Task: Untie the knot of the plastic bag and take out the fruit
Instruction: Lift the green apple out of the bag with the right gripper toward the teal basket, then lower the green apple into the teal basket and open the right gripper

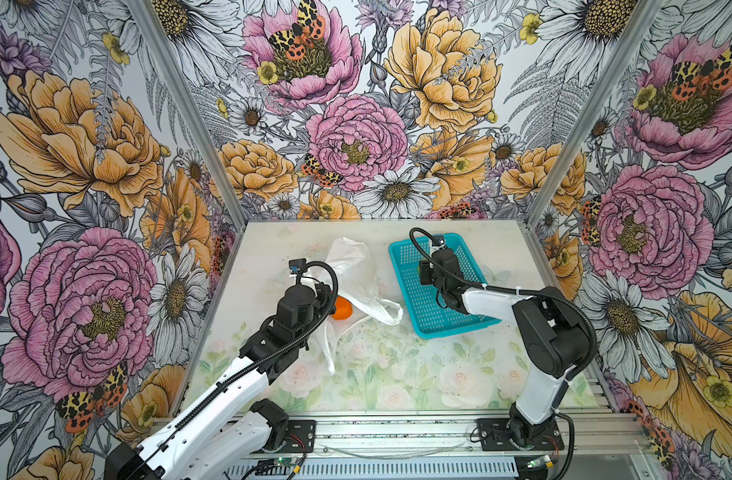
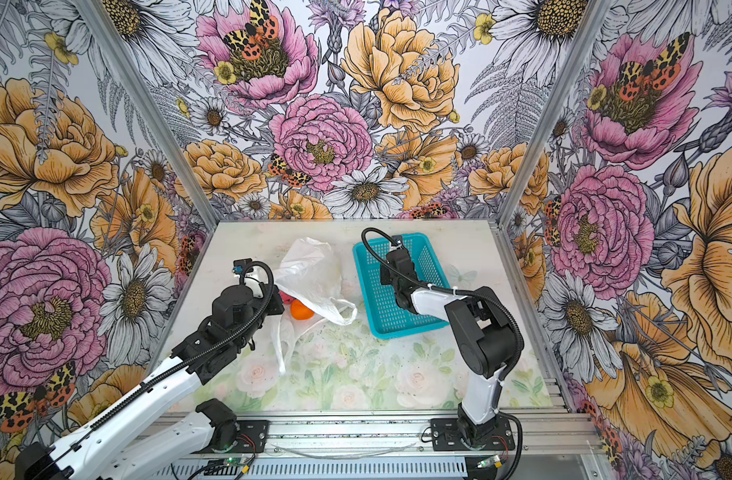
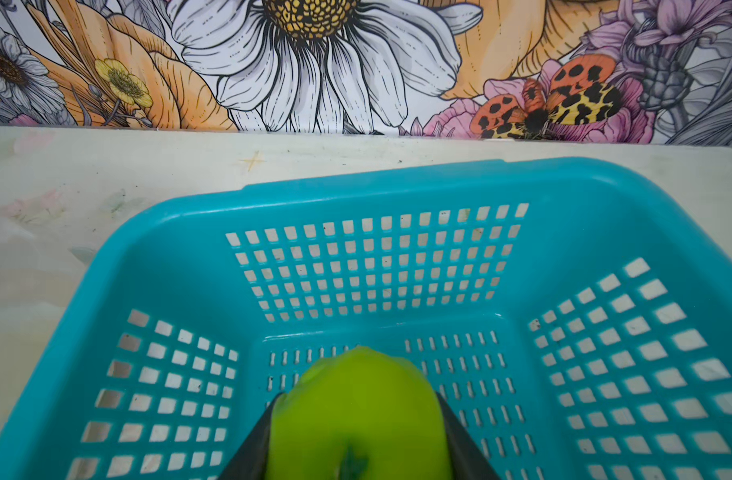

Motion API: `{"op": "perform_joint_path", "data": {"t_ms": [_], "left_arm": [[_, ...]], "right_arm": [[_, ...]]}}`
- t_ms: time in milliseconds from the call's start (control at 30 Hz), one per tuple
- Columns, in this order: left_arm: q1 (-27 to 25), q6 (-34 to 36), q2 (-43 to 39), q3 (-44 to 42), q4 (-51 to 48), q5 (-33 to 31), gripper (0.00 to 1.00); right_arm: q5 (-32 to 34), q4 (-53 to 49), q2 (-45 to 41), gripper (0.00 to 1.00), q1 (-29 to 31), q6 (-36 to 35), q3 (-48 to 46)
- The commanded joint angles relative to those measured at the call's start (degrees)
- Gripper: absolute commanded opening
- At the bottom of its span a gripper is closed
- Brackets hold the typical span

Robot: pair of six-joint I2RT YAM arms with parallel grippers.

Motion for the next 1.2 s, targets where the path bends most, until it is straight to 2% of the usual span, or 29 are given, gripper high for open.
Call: {"op": "perform_joint_path", "data": {"t_ms": [0, 100, 200, 233, 300, 367, 467, 733, 1033, 1167], "left_arm": [[-0.5, 1.5, -0.4, -0.7, 2.4, 0.0, 0.00], [-0.8, 1.5, 0.5, -0.7, 2.9, 1.1, 0.00], [-0.8, 1.5, 1.1, -0.2, 2.5, 2.1, 0.00], [-0.9, 1.5, 1.1, -0.2, 2.4, 2.3, 0.00], [-0.9, 1.5, 1.0, -0.8, 3.3, 2.2, 0.00], [-0.8, 1.2, 1.3, -1.3, 4.0, 2.5, 0.00], [-0.9, 1.2, 2.5, -0.7, 3.7, 3.8, 0.00], [-1.0, 0.8, 2.5, -0.9, 3.1, 3.3, 0.00], [-1.0, -0.2, 1.8, -1.7, 2.9, 1.7, 0.00], [-1.7, -1.9, 2.5, 1.3, -1.1, 3.1, 0.00]], "right_arm": [[-3.5, -3.4, 2.8, 0.19, -0.4, 0.3, 4.8], [-7.2, -7.0, 6.5, 0.23, -0.5, 0.8, 8.9], [-10.5, -9.8, 9.5, 0.33, -0.3, 0.8, 12.9], [-10.3, -10.6, 9.8, 0.38, -0.1, 0.7, 13.5], [-9.2, -10.9, 9.2, 0.57, 0.1, 1.0, 13.4], [-8.6, -9.2, 7.6, 0.70, 0.3, 1.9, 11.5], [-8.7, -9.1, 4.8, 0.80, 0.3, 2.5, 10.1], [-5.4, -8.9, -9.3, 0.91, 0.1, 2.8, 3.5], [-4.7, 8.9, -17.5, 0.91, 0.0, -1.4, -4.5], [-5.5, 10.1, -22.2, 0.90, 0.1, -2.0, -8.7]]}}
